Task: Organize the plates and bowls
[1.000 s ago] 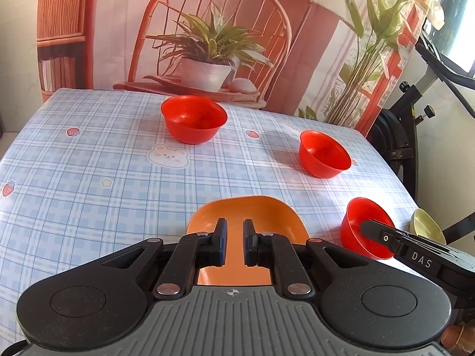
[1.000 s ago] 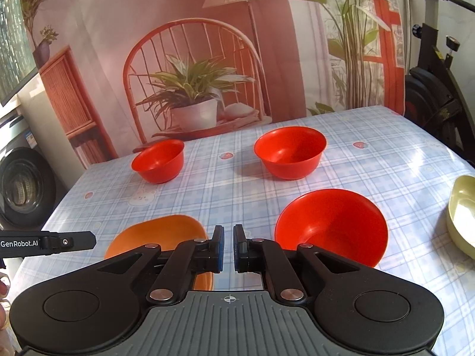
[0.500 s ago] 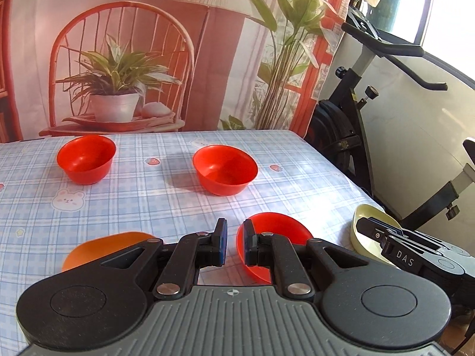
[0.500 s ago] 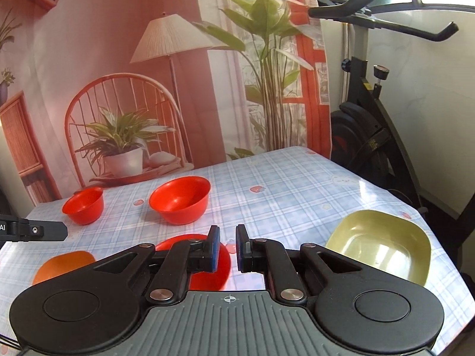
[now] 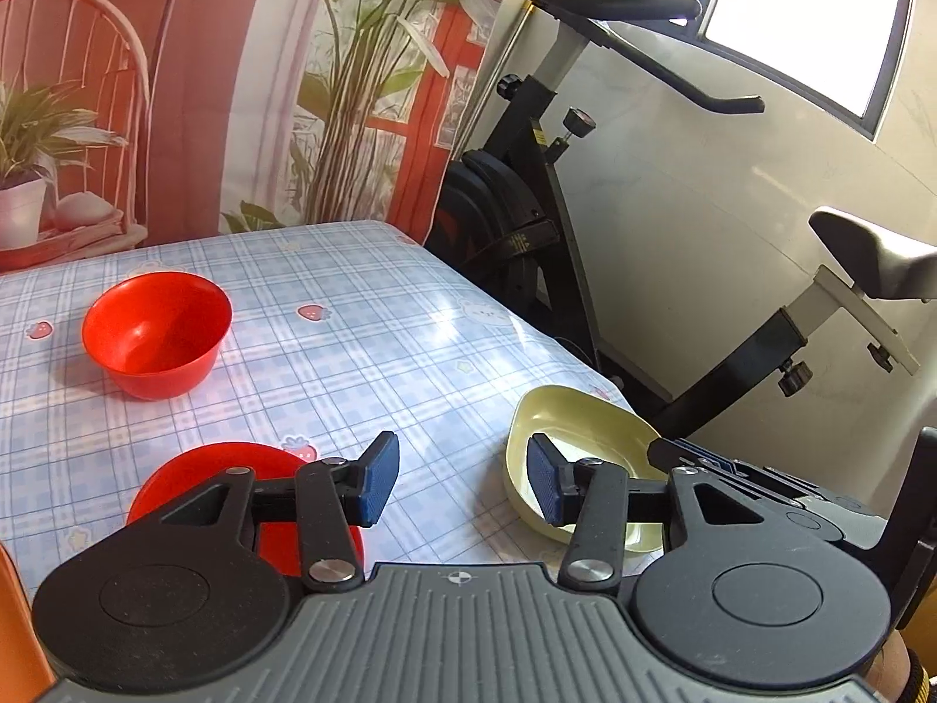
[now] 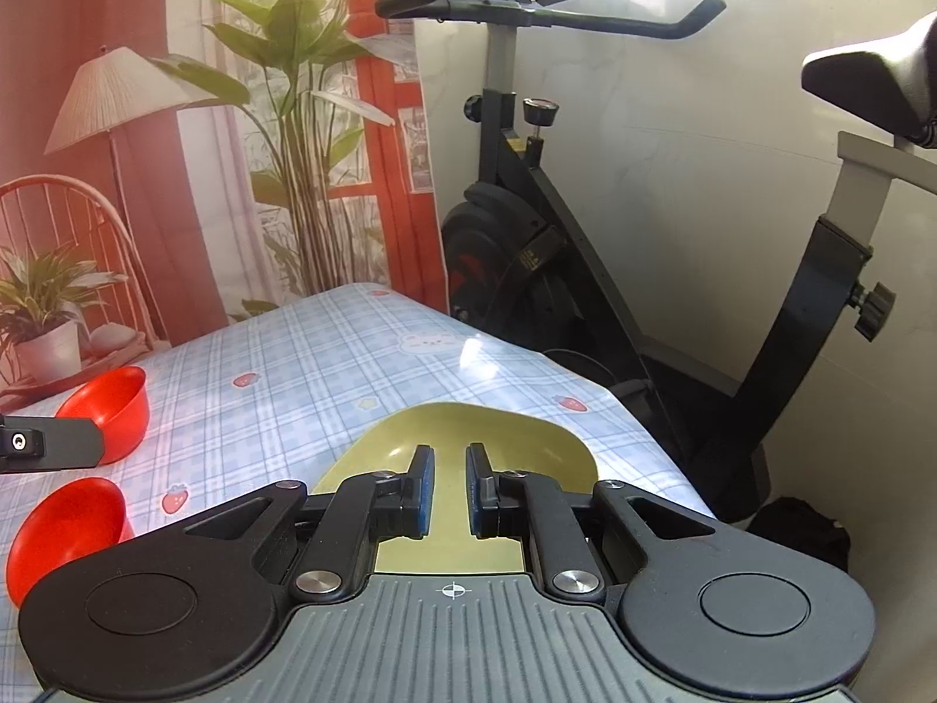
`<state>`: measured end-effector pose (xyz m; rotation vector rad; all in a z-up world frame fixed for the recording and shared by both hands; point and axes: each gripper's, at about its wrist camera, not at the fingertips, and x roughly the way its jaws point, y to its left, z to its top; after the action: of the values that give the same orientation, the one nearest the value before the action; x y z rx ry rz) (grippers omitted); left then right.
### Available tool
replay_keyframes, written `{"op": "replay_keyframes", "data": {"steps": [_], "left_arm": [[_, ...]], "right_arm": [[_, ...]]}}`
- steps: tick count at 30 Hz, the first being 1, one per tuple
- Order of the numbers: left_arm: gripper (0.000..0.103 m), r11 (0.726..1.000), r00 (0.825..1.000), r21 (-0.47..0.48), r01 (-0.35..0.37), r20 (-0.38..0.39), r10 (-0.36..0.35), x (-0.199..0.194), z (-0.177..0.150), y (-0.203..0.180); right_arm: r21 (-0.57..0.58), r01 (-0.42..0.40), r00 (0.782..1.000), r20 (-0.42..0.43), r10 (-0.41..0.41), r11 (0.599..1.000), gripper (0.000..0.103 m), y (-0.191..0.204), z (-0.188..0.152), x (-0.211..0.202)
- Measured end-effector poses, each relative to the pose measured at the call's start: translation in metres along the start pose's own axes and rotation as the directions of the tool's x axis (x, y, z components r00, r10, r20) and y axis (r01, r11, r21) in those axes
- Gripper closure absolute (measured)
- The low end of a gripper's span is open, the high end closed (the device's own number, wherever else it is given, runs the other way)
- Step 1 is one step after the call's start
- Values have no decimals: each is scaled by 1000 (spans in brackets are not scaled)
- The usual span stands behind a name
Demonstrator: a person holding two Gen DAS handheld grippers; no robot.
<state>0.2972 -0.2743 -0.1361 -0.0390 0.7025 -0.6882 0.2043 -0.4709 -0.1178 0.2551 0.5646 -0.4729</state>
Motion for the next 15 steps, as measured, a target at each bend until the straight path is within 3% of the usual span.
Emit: {"op": "replay_keyframes", "data": {"steps": [5, 15], "left_arm": [[54, 999, 996, 45, -3, -90, 7, 42, -3, -17], [57, 996, 986, 88, 3, -165, 11, 90, -6, -35]], "right_arm": [[26, 78, 997, -9, -78, 997, 89, -11, -9, 9], [44, 117, 992, -50, -115, 992, 85, -31, -17, 21]]}}
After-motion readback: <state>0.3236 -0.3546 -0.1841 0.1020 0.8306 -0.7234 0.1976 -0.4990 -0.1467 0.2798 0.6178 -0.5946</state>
